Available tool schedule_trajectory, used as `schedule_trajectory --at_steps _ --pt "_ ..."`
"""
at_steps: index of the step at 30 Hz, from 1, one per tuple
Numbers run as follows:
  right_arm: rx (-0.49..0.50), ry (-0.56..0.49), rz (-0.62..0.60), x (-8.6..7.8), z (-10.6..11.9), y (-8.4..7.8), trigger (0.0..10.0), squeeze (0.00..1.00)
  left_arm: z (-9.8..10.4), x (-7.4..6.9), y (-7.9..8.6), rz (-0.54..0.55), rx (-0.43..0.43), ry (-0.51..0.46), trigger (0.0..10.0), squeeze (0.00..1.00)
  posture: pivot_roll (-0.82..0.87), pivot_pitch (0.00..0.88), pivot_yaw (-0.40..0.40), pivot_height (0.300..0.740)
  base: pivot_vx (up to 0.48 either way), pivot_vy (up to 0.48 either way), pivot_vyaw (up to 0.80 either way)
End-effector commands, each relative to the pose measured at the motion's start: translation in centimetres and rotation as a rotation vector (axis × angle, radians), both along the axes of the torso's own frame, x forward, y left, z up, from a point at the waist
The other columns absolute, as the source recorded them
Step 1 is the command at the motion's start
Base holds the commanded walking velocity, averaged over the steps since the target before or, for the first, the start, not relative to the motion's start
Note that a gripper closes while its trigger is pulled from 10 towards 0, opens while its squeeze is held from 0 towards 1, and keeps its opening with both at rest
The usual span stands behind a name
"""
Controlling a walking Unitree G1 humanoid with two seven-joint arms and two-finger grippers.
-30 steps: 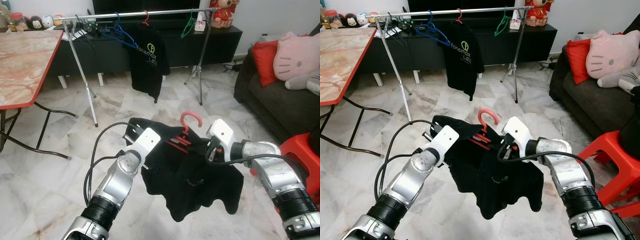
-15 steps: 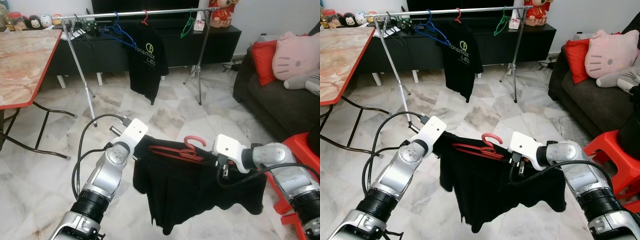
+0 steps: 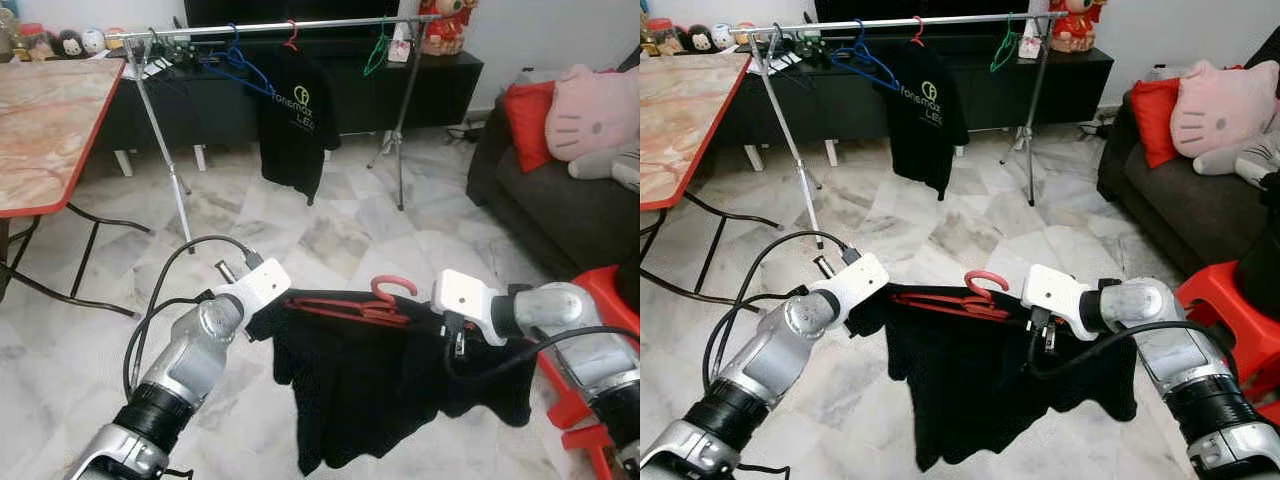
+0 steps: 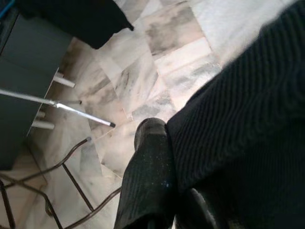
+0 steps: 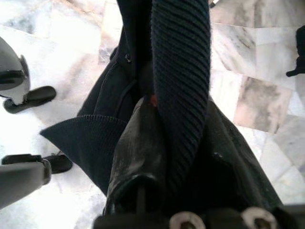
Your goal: Hang hanger
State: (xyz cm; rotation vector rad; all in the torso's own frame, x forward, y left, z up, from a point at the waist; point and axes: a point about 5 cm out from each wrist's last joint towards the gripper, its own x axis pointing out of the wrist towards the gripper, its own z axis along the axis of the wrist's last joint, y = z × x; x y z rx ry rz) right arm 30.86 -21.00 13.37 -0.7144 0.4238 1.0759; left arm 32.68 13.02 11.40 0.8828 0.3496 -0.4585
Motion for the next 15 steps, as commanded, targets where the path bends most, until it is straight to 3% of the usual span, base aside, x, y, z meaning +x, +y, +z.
schedule_trajectory --at_steps 1,7,11,15 --pt "-0.096 -0.012 -0.106 0.2 0.5 -3.2 0.0 0.00 -0.5 -0.1 3.5 0.117 0.092 0.044 0.0 0.00 -0.08 0.000 -0.085 0.740 0.000 0.000 0.00" --pt "0.036 0.031 -0.036 -0.3 1.0 -1.9 0.0 0.00 -0.7 -0.1 3.3 0.120 0.100 0.054 0.0 0.00 -0.08 0.000 -0.088 0.740 0.000 0.000 0.00" --pt "0.128 0.062 0.018 -1.0 2.1 -1.6 0.0 0.00 -0.8 -0.2 3.1 0.112 0.056 0.068 0.0 0.00 -0.08 0.000 -0.088 0.740 0.000 0.000 0.00" --pt "0.125 0.104 0.061 -1.8 2.4 -2.1 0.0 0.00 -0.8 -0.2 3.4 0.087 0.083 0.061 0.0 0.00 -0.09 0.000 -0.086 0.740 0.000 0.000 0.00"
